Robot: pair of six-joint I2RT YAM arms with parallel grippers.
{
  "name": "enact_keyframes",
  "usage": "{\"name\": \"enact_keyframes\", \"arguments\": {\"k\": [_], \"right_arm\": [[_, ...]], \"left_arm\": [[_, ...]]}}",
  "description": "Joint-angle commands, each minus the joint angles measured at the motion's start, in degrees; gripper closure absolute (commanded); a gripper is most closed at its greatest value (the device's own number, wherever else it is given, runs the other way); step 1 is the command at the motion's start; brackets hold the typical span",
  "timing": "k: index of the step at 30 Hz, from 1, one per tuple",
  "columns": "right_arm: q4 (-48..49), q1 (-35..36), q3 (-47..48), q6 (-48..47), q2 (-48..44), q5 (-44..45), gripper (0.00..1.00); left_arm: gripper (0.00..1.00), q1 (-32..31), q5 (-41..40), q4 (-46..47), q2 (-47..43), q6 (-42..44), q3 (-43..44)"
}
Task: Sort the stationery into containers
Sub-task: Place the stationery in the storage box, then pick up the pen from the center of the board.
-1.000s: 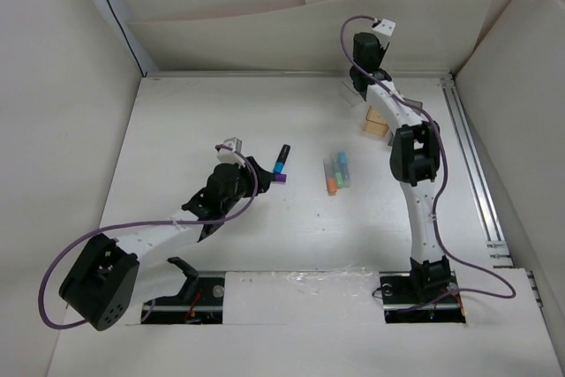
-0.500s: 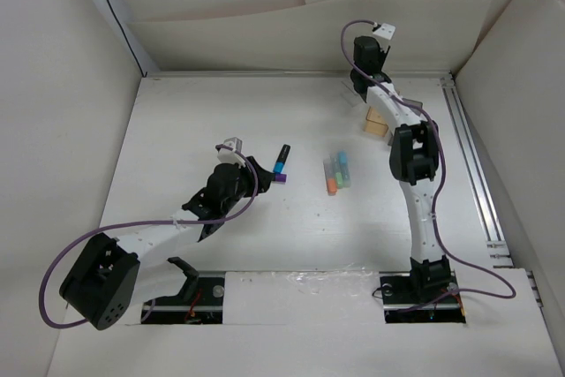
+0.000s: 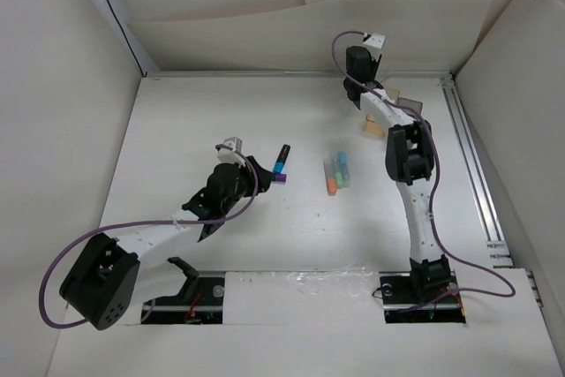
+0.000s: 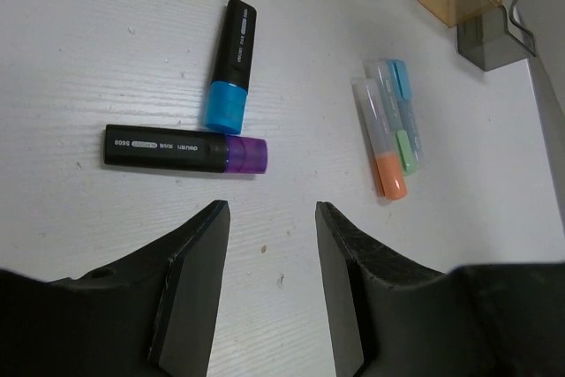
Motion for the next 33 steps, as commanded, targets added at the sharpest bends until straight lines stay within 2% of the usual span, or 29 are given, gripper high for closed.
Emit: {"name": "enact_keyframes", "arguments": {"k": [1, 4, 7, 11, 16, 19, 20, 21, 22, 23, 24, 29, 31, 32, 33], "right_arm": [[5.20, 1.76, -3.97, -0.34, -4.27, 1.76, 0.71], [7.06, 2.98, -9.77, -0.33, -8.40, 3.07, 0.56], [7.06, 3.51, -13.72, 0.72, -12.36, 3.08, 0.48], [7.06, 4.04, -18.48, 1.86, -17.98, 2.55, 0.28], [7.06, 5.18, -24.63, 1.86, -26.51, 0.01, 0.16], [4.71, 5.71, -31.12, 3.18, -33.54, -5.06, 0.19], [3.65, 6.49, -33.06, 3.79, -35.30, -7.53, 0.23], [2.42, 7.46, -36.91, 4.67, -38.36, -10.25, 0.32], [0.32, 8.08, -39.12, 6.94, -39.87, -13.15, 0.69], [0.30, 9.82, -41.40, 7.66, -41.19, -18.14, 0.89], [-0.23, 11.06, -46.39, 8.19, -42.51, -20.28, 1.00], [-1.98, 19.50, -54.96, 8.71, -44.99, -29.34, 0.98], [-3.48, 22.66, -55.48, 8.72, -43.85, -34.43, 0.85], [-4.18, 23.63, -55.49, 9.24, -42.45, -35.41, 0.69], [-4.80, 25.29, -55.49, 9.25, -41.83, -35.42, 0.62]], "left_arm": [[0.59, 0.20, 0.56, 2.22, -0.04, -0.34, 0.14], [0.59, 0.20, 0.56, 2.22, -0.66, -0.34, 0.14], [0.59, 0.20, 0.56, 2.22, -1.88, -0.34, 0.14], [0.59, 0.20, 0.56, 2.22, -3.11, -0.34, -0.38], [0.59, 0.20, 0.56, 1.69, -4.96, -0.34, -0.39], [0.59, 0.20, -0.14, 0.29, -5.58, -0.34, -0.39], [0.59, 0.20, -0.67, 0.28, -6.19, -0.34, -0.39], [0.59, 0.20, -0.67, 0.28, -6.19, -0.34, -0.39], [0.59, 0.20, -1.28, -0.41, -6.72, -0.34, -0.39], [0.59, 0.20, -1.90, -1.20, -6.72, -0.34, -0.39], [0.59, 0.20, -1.90, -1.21, -7.50, -0.34, 0.22], [0.62, 0.20, -8.31, -6.03, -10.85, -2.09, 0.23], [0.62, 0.20, -10.69, -6.57, -13.03, -2.62, -0.30], [0.62, 0.20, -10.69, -7.09, -13.75, -2.62, -0.30], [0.62, 0.20, -11.47, -7.10, -14.36, -2.62, -0.30]]}}
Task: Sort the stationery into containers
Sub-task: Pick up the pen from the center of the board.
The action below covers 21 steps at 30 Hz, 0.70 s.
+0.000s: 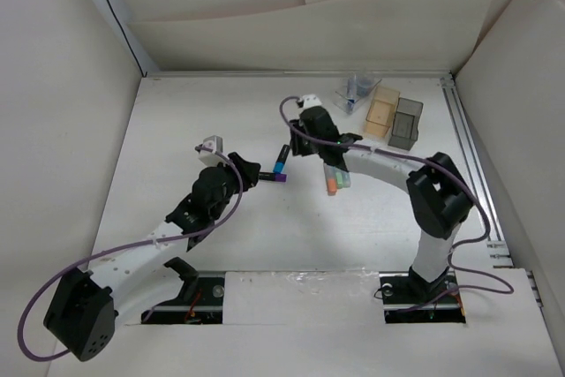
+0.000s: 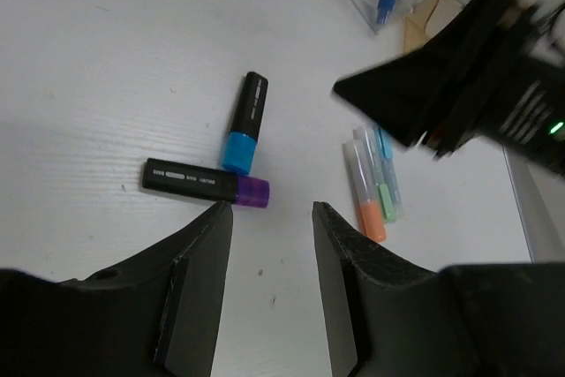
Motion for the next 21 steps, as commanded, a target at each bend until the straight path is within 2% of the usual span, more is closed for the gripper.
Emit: {"name": "enact_keyframes", "arguments": {"k": [1, 3, 6, 11, 15, 21], "right_arm": [[-2.68, 3.17, -0.32, 1.14, 1.56, -6.24, 0.56], [-2.68, 3.79, 0.38, 2.44, 3.14, -3.35, 0.40], [-2.68, 4.49, 2.48, 3.25, 6.12, -2.81, 0.29], [-5.85, 6.34, 6.36, 4.30, 11.58, 2.72, 0.29], [-5.85, 6.34, 10.13, 5.62, 15.45, 3.26, 0.29], [-7.16, 6.34, 14.53, 6.85, 19.75, 4.58, 0.36]], "left_arm": [[0.62, 0.20, -4.59, -1.04, -2.72, -1.00, -0.30], [0.62, 0.20, -4.60, -1.05, -3.60, -1.00, -0.83], [0.62, 0.20, -3.82, -1.05, -4.12, -1.00, -0.83], [0.62, 0.20, -2.76, -1.05, -4.12, -1.00, -0.83], [0.62, 0.20, -2.23, -1.05, -4.65, -1.00, -0.83], [0.62, 0.20, -1.71, -1.05, -4.65, -1.00, -0.83]]}}
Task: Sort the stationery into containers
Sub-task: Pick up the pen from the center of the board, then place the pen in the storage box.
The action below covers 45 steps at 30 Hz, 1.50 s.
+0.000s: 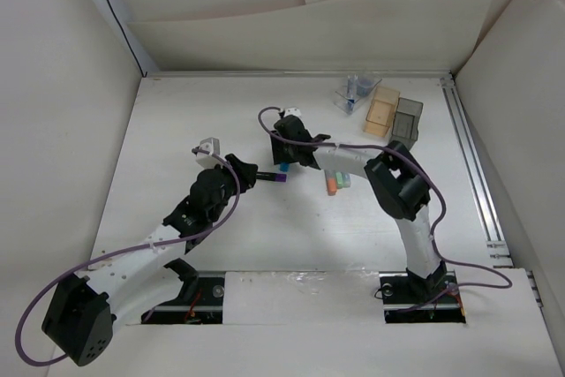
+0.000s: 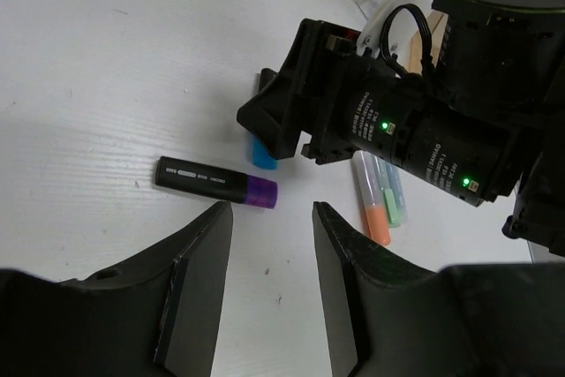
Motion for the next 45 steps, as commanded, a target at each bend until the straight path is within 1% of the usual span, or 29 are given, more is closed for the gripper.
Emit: {"name": "enact_keyframes", "arguments": {"k": [1, 4, 7, 11, 13, 17, 19, 23, 24, 27, 28, 32, 35, 40, 43, 44, 45], "right_arm": [[-0.80, 0.48, 2.97, 1.76, 0.90, 1.93, 0.37], [-0.80, 0.48, 3.50, 1.76, 2.04, 3.86, 0.47], [-1.33, 0.48, 3.50, 1.76, 2.66, 4.39, 0.60], [-1.33, -0.05, 4.11, 1.76, 2.66, 5.00, 0.87], [-1.86, -0.66, 5.95, 1.76, 1.70, 5.01, 0.96], [0.07, -4.96, 6.57, 1.76, -3.48, 0.19, 0.97], [0.77, -8.82, 5.53, 1.76, -6.21, -2.54, 0.97], [1.39, -16.38, 2.11, 0.27, -14.63, -1.85, 0.97], [1.39, -19.88, 1.22, 0.26, -15.79, -1.15, 0.97], [1.39, -25.52, -0.99, -0.35, -18.26, -1.14, 0.97], [1.39, -28.84, -1.59, -0.87, -18.26, -1.14, 0.97], [1.39, -35.27, -1.60, -0.88, -17.38, -3.68, 0.97], [1.39, -38.09, -1.07, -1.40, -14.40, -5.88, 0.97], [-1.41, -39.33, 4.10, -2.02, -10.09, -6.59, 0.97], [-1.42, -39.94, 4.73, -2.55, -8.78, -6.59, 0.92], [-2.03, -39.95, 5.42, -2.55, -8.16, -6.59, 0.87], [-2.03, -39.95, 5.43, -2.55, -8.15, -6.59, 0.77]], "left_arm": [[0.62, 0.17, 0.88, 1.03, -1.11, -0.39, -0.74], [0.62, 0.17, 1.49, 1.56, -1.11, -0.39, -0.74], [0.62, 0.17, 1.49, 1.56, -1.11, -0.39, -0.74], [0.62, 0.17, 1.49, 1.56, -1.11, -0.39, -0.74], [0.62, 0.17, 1.49, 1.56, -1.11, -0.39, -0.74], [0.62, 0.17, 1.49, 2.08, -0.50, -0.39, -0.74], [0.62, 0.17, 2.02, 2.08, 0.03, -0.39, -0.74], [0.62, 0.17, 3.25, 3.40, 0.65, -0.39, -0.74], [0.62, 0.17, 3.77, 3.40, 1.26, -0.39, -0.74], [0.62, 0.17, 4.57, 4.54, 1.97, -0.39, -0.74], [0.62, 0.17, 5.27, 4.55, 1.97, -0.39, -0.74], [0.62, 0.17, 5.80, 5.07, 3.02, -0.39, -0.74], [0.62, 0.17, 5.80, 5.07, 3.63, -0.39, -0.74], [0.62, 0.17, 5.80, 5.60, 4.68, -0.39, -0.74], [0.62, 0.17, 5.80, 5.60, 4.69, -0.39, -0.74], [0.62, 0.17, 5.80, 5.60, 4.69, -0.39, -0.74], [0.62, 0.17, 5.80, 5.60, 4.69, -0.39, -0.74]]}}
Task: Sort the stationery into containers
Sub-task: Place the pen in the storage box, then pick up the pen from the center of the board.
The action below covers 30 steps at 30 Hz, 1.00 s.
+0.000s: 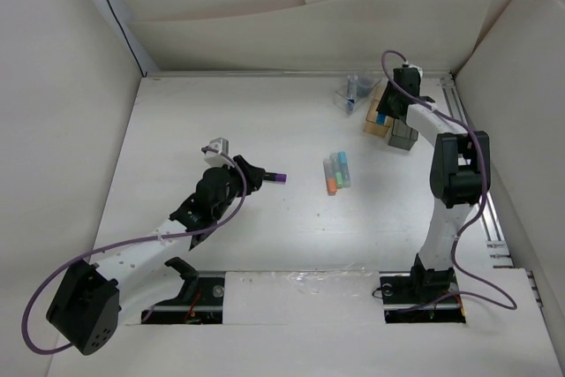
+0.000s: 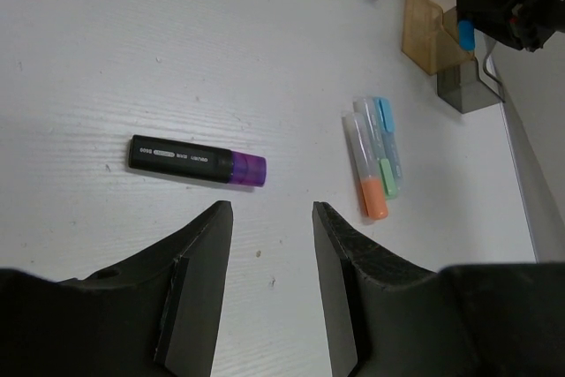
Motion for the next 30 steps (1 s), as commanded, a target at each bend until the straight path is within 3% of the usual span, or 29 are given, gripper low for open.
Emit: {"name": "enact_keyframes", "arguments": {"k": [1, 2, 6, 10, 13, 16, 17, 20, 21, 26, 30], "right_arm": [[0.83, -0.50, 4.12, -0.93, -0.66, -0.08, 0.75], [0.83, -0.50, 4.73, -0.93, -0.65, -0.08, 0.73], [0.83, -0.50, 4.73, -0.93, -0.04, -0.60, 0.41], [0.83, -0.50, 4.12, -1.46, -3.19, -0.60, 0.28], [0.83, 0.11, 2.81, -1.46, -6.26, 0.10, 0.32], [2.14, 3.09, -1.39, -2.77, -9.96, -2.70, 0.54], [3.02, 4.41, -2.90, -4.60, -12.41, -4.71, 0.69], [4.43, 11.17, -7.46, -9.17, -14.54, -14.73, 0.83], [4.95, 13.28, -8.27, -10.41, -14.54, -16.58, 0.99], [4.96, 29.28, -12.22, -17.09, -12.70, -20.99, 1.00], [4.96, 35.35, -13.54, -19.29, -11.38, -17.31, 0.63]], "left_arm": [[0.62, 0.17, 0.45, 2.56, -0.25, -0.22, -0.40], [0.62, 0.17, 0.45, 2.56, -0.25, -0.22, -0.40], [0.62, 0.17, 0.45, 2.56, -0.25, -0.22, -0.40], [0.62, 0.17, 0.45, 2.56, -0.25, -0.22, -0.40], [0.62, 0.17, 0.45, 2.56, -0.25, -0.22, -0.40], [0.62, 0.17, -0.61, 1.43, -1.56, -0.22, 0.13], [0.62, 0.17, -1.74, 0.03, -1.57, -0.22, 0.13], [0.63, 0.17, -6.22, -2.18, -6.03, -0.22, 0.13], [0.63, 0.17, -7.10, -2.18, -7.36, -0.22, -0.56], [0.62, 0.17, -12.12, -4.55, -14.91, -1.45, -2.33], [0.61, 0.17, -13.35, -5.35, -17.29, -1.97, -2.86]]}}
